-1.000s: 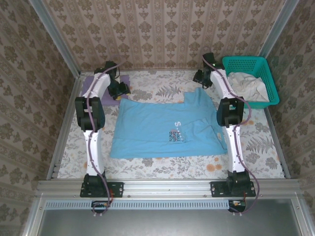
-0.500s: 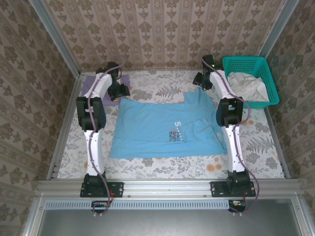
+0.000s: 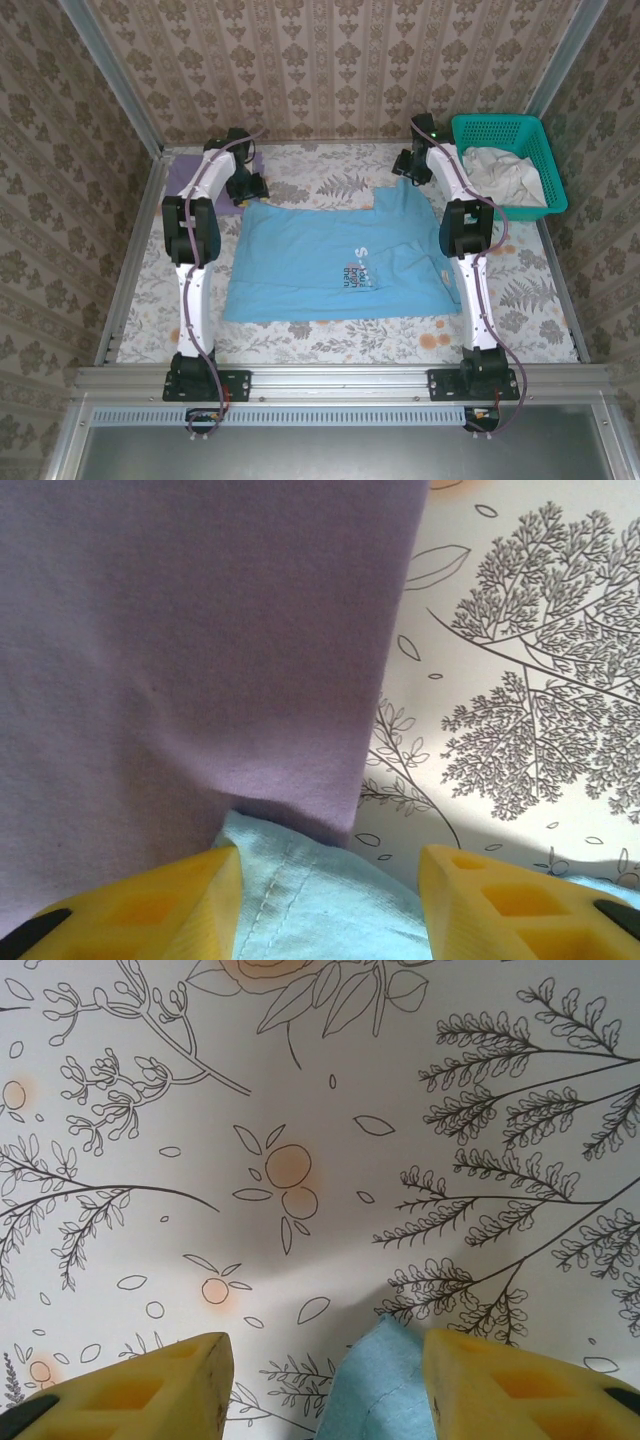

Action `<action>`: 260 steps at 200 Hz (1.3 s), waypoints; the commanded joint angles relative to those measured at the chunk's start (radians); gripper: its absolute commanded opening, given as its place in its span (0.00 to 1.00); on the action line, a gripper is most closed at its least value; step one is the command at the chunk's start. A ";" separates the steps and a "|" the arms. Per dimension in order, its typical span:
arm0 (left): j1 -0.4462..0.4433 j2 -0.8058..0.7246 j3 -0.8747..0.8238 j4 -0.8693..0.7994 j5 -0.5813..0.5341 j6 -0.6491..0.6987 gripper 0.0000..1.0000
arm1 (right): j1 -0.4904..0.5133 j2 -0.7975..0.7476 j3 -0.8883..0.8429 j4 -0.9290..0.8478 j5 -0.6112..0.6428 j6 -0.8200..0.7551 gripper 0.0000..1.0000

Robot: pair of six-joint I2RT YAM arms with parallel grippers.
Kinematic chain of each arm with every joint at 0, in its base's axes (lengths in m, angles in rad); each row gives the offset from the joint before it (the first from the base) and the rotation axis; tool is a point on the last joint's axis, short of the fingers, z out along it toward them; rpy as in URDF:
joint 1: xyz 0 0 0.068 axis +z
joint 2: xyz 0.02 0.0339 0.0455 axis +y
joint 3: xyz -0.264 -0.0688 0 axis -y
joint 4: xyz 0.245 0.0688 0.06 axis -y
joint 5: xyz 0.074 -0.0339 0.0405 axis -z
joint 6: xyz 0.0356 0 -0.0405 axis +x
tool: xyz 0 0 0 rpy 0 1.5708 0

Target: Fold and stack the t-shirts

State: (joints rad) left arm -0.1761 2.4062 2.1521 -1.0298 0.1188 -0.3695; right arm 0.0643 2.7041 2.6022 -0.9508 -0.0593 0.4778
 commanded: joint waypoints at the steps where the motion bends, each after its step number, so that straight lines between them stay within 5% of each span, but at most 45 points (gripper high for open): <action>1: 0.001 0.018 0.034 -0.032 -0.027 0.017 0.49 | -0.006 0.020 0.032 -0.035 -0.010 0.005 0.56; 67: -0.016 -0.003 0.053 -0.059 -0.153 -0.011 0.67 | -0.009 0.031 0.033 -0.013 0.003 0.017 0.61; 103: -0.019 0.018 0.056 -0.066 -0.160 -0.043 0.68 | -0.011 0.052 0.058 -0.020 0.016 0.029 0.61; 196: -0.016 0.042 0.068 -0.055 -0.108 -0.061 0.45 | -0.023 0.079 0.098 -0.055 0.027 0.049 0.31; 260: -0.015 0.048 0.063 -0.053 -0.099 -0.057 0.33 | -0.024 0.082 0.098 -0.060 0.008 0.046 0.23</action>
State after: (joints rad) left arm -0.1921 2.4405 2.1960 -1.0672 0.0040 -0.4240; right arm 0.0391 2.7564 2.6717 -0.9775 -0.0444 0.5240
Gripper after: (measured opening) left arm 0.354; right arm 0.239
